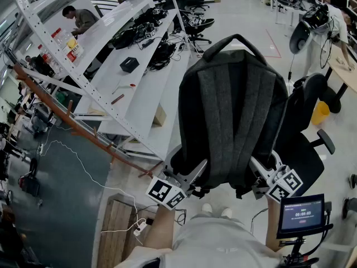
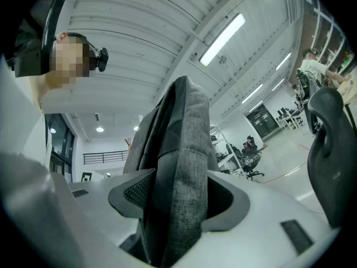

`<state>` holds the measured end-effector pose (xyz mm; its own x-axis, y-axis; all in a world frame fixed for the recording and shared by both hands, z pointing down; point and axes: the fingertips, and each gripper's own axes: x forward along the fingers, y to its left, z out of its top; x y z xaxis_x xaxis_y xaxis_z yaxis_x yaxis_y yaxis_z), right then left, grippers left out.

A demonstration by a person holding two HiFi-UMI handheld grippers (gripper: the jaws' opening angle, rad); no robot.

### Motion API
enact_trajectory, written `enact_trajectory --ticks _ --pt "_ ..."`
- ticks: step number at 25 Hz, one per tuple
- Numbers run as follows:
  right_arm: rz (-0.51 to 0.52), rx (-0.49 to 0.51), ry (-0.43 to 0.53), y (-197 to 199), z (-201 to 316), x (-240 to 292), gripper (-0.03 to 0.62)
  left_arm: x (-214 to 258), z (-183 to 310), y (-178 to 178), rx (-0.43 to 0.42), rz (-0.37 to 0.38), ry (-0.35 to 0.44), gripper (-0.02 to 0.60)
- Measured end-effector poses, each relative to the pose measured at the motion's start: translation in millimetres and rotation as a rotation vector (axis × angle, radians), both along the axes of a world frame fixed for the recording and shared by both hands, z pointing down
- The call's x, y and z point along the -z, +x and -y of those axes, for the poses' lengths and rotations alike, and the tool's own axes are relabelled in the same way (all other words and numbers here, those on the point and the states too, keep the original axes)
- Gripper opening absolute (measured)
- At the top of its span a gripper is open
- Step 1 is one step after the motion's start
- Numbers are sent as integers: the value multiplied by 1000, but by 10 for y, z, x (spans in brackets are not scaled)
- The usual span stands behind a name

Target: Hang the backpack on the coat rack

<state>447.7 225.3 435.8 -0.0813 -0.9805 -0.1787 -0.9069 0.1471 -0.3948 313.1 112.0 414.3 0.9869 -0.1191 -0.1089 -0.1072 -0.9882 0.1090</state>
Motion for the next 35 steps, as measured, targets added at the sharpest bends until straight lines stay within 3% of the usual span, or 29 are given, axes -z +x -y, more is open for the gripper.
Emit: enact_trajectory --ticks 6,14,35 --pt "7 39 6 -134 40 -31 256 4 -22 -188 41 7 10 325" --pt "-18 133 15 -607 516 10 256 12 320 -756 134 -20 21 325" --pt "-102 465 -10 -2855 2958 94 256 -111 2232 -3222 469 -109 -1 325"
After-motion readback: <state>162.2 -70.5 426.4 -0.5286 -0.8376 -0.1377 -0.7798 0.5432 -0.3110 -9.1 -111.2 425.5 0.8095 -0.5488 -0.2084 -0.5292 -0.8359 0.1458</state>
